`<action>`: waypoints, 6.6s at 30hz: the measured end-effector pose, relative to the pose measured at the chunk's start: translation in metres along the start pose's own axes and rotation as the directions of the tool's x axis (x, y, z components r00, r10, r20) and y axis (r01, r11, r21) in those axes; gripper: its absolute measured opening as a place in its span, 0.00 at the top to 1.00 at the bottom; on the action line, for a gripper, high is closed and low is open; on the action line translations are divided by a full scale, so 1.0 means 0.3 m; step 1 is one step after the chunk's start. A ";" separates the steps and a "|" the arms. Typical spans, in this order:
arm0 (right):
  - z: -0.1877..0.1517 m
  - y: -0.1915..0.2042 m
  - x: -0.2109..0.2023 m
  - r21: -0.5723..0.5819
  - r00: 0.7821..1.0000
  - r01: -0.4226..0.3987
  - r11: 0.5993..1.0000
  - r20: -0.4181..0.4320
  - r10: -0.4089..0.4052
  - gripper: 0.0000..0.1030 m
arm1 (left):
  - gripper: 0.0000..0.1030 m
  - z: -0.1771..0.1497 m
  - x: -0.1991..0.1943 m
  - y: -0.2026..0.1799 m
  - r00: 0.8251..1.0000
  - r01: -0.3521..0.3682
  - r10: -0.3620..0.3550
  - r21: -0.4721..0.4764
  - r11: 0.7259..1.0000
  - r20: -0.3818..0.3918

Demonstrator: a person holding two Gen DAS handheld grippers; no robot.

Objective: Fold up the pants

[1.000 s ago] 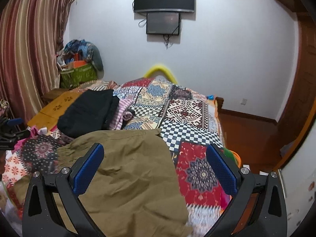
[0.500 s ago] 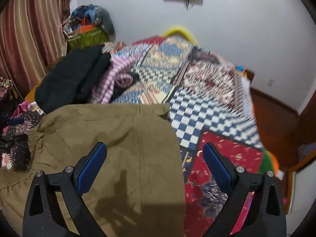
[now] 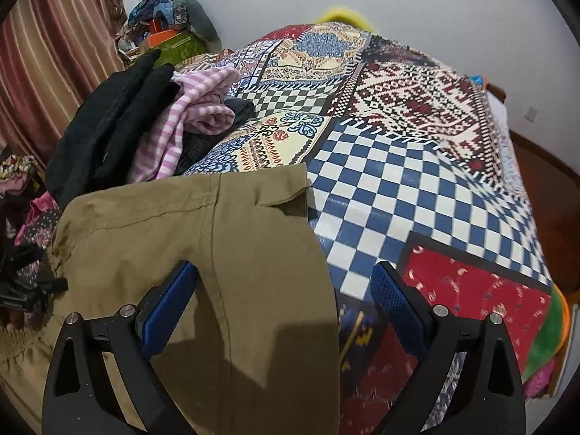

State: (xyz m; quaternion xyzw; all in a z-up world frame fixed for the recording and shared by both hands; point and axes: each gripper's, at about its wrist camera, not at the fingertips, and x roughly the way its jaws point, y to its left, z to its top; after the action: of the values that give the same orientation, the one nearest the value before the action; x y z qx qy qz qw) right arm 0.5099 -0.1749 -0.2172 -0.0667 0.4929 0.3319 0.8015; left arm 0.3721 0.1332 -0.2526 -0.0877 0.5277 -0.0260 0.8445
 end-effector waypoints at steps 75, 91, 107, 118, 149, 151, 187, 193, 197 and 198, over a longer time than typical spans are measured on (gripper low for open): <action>-0.766 0.403 -0.889 0.140 0.927 -0.151 0.979 0.364 0.091 0.86 | 0.92 -0.418 -0.721 -0.358 0.968 0.129 -0.194 0.348 0.929 0.159; -0.977 0.423 -0.784 0.201 0.957 -0.196 0.960 0.254 0.142 0.86 | 0.43 -0.582 -0.736 -0.316 0.976 0.107 -0.162 0.319 0.942 0.149; -1.077 0.448 -0.699 0.178 0.977 -0.190 0.966 0.132 0.168 0.86 | 0.19 -0.493 -0.892 -0.222 0.954 0.020 -0.077 0.194 0.981 0.289; -1.089 0.435 -0.722 0.208 0.982 -0.171 0.963 0.118 0.149 0.82 | 0.19 -0.500 -0.731 -0.279 0.983 0.050 -0.093 0.251 0.967 0.160; -0.999 0.408 -0.719 0.312 0.997 -0.068 0.948 -0.006 0.074 0.39 | 0.09 -0.685 -0.567 -0.220 0.994 0.026 -0.049 0.234 0.972 0.093; -1.020 0.428 -0.704 0.294 0.997 -0.053 0.954 -0.035 0.066 0.39 | 0.09 -0.683 -0.568 -0.221 0.994 0.019 -0.046 0.247 0.969 0.100; -1.065 0.491 -0.789 0.345 0.983 -0.163 0.924 0.140 0.121 0.76 | 0.09 -0.602 -0.733 -0.253 0.988 -0.041 0.007 0.212 0.976 0.157; -1.071 0.475 -0.779 0.367 0.983 -0.163 0.916 0.139 0.119 0.76 | 0.15 -0.732 -0.744 -0.172 0.994 -0.024 0.005 0.170 0.985 0.113; -1.074 0.481 -0.780 0.369 0.984 -0.155 0.916 0.141 0.109 0.76 | 0.28 -0.805 -0.719 -0.186 0.995 0.023 -0.039 0.182 0.983 0.087; -1.073 0.484 -0.782 0.367 0.984 -0.152 0.918 0.141 0.106 0.76 | 0.32 -0.816 -0.706 -0.192 0.996 0.038 -0.053 0.185 0.982 0.077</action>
State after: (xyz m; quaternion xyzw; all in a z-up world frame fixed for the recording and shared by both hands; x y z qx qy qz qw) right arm 0.1140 -0.3123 -0.1521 0.1405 0.5024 0.2868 0.8035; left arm 0.0619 0.0758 -0.1595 -0.0225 0.4858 -0.0902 0.8691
